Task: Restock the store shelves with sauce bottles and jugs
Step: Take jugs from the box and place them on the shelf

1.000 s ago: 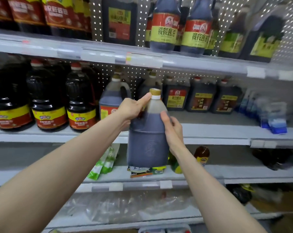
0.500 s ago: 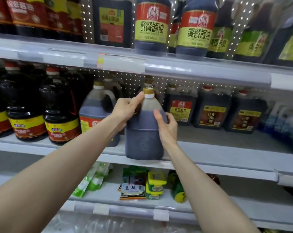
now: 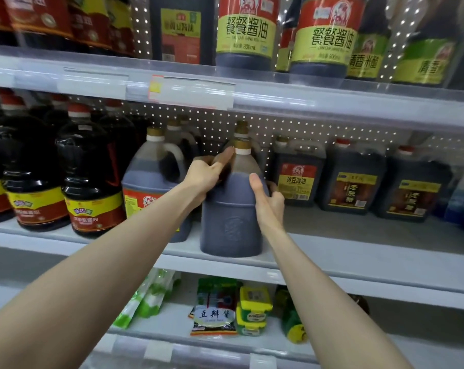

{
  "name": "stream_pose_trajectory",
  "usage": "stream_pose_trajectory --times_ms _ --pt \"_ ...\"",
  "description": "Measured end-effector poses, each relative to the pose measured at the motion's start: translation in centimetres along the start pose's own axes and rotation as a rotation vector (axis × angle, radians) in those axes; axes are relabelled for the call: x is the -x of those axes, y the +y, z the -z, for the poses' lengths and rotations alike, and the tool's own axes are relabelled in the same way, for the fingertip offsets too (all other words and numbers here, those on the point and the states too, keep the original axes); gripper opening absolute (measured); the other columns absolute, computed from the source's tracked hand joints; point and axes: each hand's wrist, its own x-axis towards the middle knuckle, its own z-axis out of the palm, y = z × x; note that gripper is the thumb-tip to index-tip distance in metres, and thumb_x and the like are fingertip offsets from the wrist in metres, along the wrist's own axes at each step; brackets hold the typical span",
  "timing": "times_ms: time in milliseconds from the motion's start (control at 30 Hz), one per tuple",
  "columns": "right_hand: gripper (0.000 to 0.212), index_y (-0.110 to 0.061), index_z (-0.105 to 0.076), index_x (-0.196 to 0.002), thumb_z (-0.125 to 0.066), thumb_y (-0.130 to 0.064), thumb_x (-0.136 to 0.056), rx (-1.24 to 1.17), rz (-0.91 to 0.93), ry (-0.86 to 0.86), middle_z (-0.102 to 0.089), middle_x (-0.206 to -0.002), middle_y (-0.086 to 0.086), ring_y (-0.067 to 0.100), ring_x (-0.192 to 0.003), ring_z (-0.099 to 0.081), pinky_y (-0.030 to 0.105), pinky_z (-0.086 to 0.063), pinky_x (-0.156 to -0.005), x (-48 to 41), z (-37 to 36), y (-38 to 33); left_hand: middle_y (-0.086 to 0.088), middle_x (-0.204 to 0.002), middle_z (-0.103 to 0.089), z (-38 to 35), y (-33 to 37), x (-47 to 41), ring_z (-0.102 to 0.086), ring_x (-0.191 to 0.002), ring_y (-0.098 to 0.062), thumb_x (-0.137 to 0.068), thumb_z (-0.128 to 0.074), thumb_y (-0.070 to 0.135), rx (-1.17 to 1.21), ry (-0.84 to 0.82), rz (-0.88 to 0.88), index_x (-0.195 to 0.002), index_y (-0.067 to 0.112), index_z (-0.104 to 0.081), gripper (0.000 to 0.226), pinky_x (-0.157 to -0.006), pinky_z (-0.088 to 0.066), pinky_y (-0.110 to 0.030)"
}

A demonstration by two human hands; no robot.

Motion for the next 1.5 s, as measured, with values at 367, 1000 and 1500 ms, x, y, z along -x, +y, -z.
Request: stream_pose_trajectory --times_ms 367,1000,1500 --pt "0.062 -0.021 -0.033 -0.146 -0.034 -0.058 -0.096 0.195 -0.022 -0.13 -0.042 -0.144 0.0 0.019 -0.13 -0.041 0.035 -0.032 -0.107 1.8 0.6 -0.2 -0.004 -0.109 -0.066 1.2 -4.7 1.5 -0.061 -0.107 -0.02 -0.097 -0.048 0.046 0.031 -0.046 -0.003 -0.108 0.016 -0.062 0.035 -0.097 -0.048 -0.038" --pt "0.066 -0.042 0.004 -0.15 -0.032 -0.056 -0.097 0.143 -0.114 -0.153 0.02 -0.159 -0.006 0.02 -0.149 0.007 0.051 -0.009 -0.119 6.0 -2.0 0.2 0.005 -0.144 -0.045 3.7 -6.8 4.4 -0.043 -0.131 -0.017 -0.089 -0.049 0.061 0.029 -0.22 0.083 -0.139 0.037 -0.039 0.057 -0.111 -0.034 -0.045" --pt "0.071 -0.033 -0.007 -0.153 -0.04 -0.057 -0.095 0.099 -0.126 -0.17 -0.004 -0.16 -0.004 0.025 -0.146 -0.017 0.045 -0.022 -0.114 7.1 -2.7 -1.3 0.009 -0.147 -0.043 3.9 -7.3 6.0 -0.04 -0.134 -0.012 -0.099 -0.04 0.046 0.058 -0.221 0.091 -0.145 0.033 -0.036 0.048 -0.113 -0.035 -0.042"
